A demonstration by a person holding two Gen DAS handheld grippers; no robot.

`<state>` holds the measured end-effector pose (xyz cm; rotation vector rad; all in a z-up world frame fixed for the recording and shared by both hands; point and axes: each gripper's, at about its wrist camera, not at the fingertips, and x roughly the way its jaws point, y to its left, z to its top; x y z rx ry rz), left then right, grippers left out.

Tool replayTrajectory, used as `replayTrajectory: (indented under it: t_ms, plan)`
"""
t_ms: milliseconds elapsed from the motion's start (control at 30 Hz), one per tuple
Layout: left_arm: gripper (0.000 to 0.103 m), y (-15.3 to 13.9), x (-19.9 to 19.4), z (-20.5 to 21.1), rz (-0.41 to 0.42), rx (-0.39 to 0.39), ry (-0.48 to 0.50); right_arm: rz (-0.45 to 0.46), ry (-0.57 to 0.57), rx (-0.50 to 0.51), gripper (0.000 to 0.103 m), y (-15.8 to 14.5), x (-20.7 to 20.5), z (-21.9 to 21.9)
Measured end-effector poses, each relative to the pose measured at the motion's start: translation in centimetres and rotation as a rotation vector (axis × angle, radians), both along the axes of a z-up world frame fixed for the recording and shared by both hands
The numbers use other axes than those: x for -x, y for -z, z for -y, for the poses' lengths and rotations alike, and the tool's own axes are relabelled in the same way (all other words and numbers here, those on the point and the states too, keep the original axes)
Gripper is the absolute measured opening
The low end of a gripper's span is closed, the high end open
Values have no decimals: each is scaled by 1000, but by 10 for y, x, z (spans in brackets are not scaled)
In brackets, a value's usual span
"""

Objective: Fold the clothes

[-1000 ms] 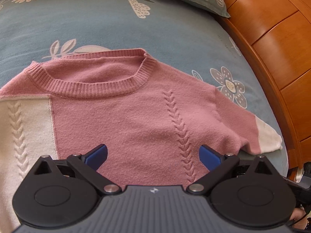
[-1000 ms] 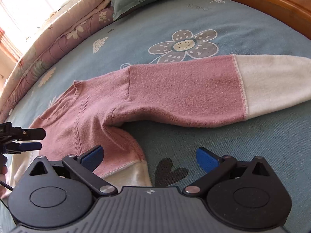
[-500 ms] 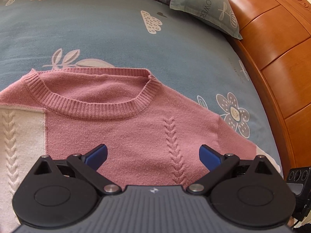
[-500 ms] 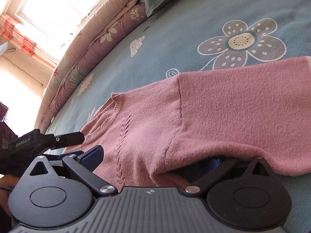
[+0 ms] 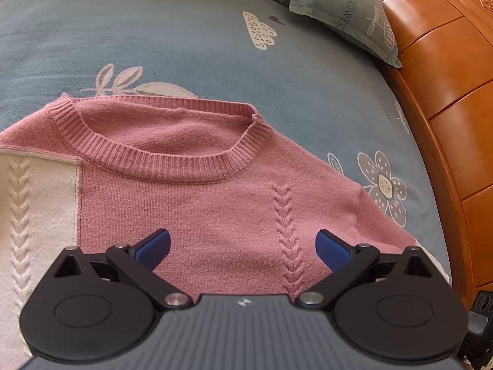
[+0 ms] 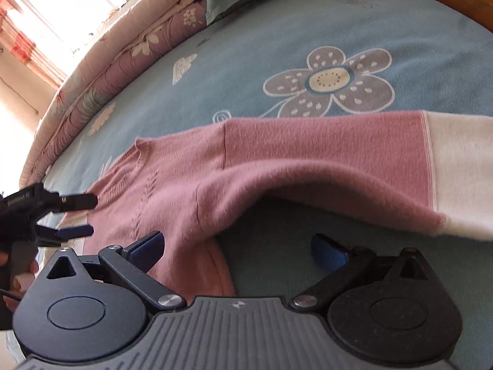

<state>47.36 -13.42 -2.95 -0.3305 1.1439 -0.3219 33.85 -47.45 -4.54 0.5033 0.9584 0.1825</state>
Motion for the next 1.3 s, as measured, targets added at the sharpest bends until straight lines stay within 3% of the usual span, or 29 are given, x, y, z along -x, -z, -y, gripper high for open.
replayTrajectory:
  t_ms: [133,367,500,633,733,833,1000,1200,1300]
  plan:
    - [100,9,0,9,-21,-64,59,-1,-22,39,103,-21,22,-3]
    - [100,22,5,15,-37,-109,92,230,35,114,103,-74,-12,28]
    - [101,23,6,21,-27,-151,134,214,-6,95,103,-62,-60,52]
    - [101,23,8,19,-19,-141,138,124,-70,120,103,-44,-84,60]
    - [101,24,9,17,-13,-130,135,89,6,52,103,-43,-59,75]
    - [102,24,9,18,-11,-139,134,51,175,-42,103,-37,-12,96]
    - [102,25,10,24,-3,-169,143,9,414,-197,103,-3,53,113]
    - [102,26,12,32,3,-221,170,110,415,-116,103,14,49,99]
    - [102,27,11,35,7,-240,170,178,452,-130,103,21,40,104]
